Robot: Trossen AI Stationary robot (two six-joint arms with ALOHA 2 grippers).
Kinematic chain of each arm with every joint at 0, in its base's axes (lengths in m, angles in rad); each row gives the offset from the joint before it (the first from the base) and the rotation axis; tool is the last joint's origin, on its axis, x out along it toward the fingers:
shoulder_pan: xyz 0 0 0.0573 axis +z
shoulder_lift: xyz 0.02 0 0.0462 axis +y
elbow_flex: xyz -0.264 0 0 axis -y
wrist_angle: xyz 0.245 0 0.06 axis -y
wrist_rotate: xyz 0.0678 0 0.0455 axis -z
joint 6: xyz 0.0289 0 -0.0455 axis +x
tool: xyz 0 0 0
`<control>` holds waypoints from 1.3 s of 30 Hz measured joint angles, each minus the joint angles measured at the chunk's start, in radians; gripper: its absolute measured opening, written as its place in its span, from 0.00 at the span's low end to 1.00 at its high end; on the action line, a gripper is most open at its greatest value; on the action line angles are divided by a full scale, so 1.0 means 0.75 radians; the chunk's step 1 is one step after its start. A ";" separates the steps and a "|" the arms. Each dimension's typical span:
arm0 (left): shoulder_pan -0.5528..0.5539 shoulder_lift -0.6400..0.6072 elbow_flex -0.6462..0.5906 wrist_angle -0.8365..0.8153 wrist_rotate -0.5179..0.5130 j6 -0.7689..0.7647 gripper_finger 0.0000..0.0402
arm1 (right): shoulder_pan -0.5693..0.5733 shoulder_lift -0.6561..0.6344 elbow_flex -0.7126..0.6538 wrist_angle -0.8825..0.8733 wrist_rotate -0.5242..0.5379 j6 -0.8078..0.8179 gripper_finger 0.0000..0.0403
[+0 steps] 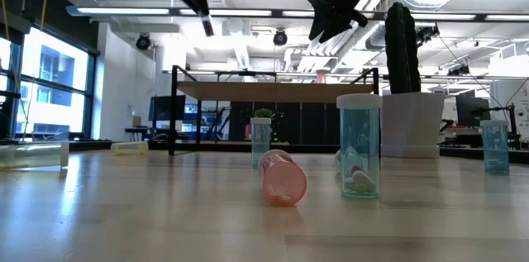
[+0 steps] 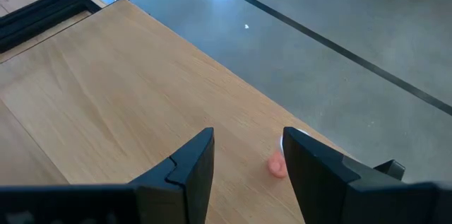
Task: Pick and place medicine bottles onto shelf by color
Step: Put the blue pill bottle on the shelf
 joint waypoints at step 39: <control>0.107 0.535 0.256 -0.219 0.129 0.120 0.28 | 0.000 0.000 0.000 -0.002 0.001 0.000 0.40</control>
